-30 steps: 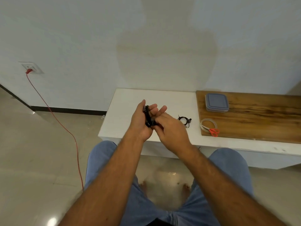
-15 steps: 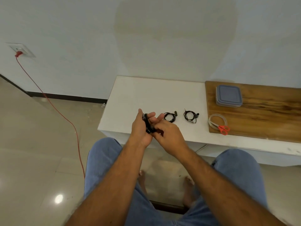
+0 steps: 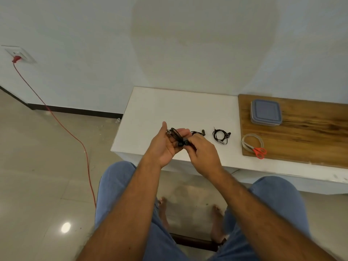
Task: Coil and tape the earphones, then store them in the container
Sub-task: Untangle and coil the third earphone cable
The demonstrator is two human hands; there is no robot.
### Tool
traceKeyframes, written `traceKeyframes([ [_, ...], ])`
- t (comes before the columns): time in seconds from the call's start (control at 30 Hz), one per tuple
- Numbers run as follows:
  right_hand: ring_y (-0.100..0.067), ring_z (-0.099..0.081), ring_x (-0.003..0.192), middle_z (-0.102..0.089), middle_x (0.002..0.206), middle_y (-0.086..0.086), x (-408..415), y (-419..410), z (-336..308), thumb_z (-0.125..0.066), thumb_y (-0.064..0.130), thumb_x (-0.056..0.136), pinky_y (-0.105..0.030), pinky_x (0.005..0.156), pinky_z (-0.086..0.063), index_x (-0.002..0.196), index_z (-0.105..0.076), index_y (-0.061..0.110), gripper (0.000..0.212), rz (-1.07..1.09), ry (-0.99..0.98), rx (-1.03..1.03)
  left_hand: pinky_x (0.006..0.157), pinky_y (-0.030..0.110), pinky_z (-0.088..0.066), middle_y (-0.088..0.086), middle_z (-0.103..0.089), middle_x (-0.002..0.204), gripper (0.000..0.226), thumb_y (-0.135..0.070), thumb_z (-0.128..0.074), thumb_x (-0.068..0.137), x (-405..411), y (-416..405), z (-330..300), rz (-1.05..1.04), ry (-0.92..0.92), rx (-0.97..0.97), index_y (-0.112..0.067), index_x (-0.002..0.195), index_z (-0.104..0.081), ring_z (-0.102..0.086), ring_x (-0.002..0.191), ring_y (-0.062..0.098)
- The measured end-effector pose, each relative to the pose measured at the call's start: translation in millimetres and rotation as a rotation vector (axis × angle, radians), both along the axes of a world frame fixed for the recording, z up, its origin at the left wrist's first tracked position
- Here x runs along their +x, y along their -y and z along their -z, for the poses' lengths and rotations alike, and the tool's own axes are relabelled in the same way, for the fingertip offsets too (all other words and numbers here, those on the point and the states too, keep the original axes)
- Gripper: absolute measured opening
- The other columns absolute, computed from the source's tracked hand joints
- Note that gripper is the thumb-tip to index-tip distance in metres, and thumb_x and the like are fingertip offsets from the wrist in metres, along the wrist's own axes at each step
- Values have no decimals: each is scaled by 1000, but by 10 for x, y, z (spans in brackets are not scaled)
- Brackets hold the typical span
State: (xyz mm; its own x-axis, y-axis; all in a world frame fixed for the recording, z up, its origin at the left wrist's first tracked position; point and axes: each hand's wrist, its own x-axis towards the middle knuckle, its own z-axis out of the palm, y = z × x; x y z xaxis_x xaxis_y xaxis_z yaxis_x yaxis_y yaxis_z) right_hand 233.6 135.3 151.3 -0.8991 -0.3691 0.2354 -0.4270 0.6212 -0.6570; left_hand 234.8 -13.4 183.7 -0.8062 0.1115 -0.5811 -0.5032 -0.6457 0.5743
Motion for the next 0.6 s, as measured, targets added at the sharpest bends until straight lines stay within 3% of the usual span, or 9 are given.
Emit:
traceKeyframes([
  [0.13,-21,-56,66,-58,82,-3,-62,36,21,-59,17,89,-28,52,-39,90,-64,7,11,-27,-69,87,73,33,-58,12,-74,92,63,-54,-32,100,-20,158,77,85,79,-158,-2,97,-69,-72,86,24],
  [0.3,-21,-54,50,-59,74,-3,-206,159,195,-75,14,80,-25,43,-32,79,-66,11,10,-90,-186,300,56,22,-47,4,-75,81,66,-62,-32,97,-138,334,244,300,195,-651,-8,98,-68,-69,69,14],
  [0.37,-21,-52,45,-58,70,-2,-317,207,306,-82,13,73,-26,42,-29,74,-65,12,17,-117,-179,416,51,19,-44,2,-70,74,62,-62,-37,96,-245,412,341,299,222,-680,-8,95,-68,-63,63,10],
  [0.47,-20,-47,39,-54,64,0,-509,290,487,-89,10,60,-25,43,-20,67,-62,14,28,-146,-160,623,46,16,-41,3,-68,79,53,-56,-55,91,-432,542,528,290,258,-668,-6,98,-68,-59,61,9],
  [0.6,-21,-46,37,-54,62,-2,-749,431,738,-87,0,48,-26,45,-19,65,-62,13,33,-202,-124,724,47,16,-42,7,-65,80,24,-25,-67,91,-661,616,855,293,244,-673,-2,95,-67,-57,61,10],
])
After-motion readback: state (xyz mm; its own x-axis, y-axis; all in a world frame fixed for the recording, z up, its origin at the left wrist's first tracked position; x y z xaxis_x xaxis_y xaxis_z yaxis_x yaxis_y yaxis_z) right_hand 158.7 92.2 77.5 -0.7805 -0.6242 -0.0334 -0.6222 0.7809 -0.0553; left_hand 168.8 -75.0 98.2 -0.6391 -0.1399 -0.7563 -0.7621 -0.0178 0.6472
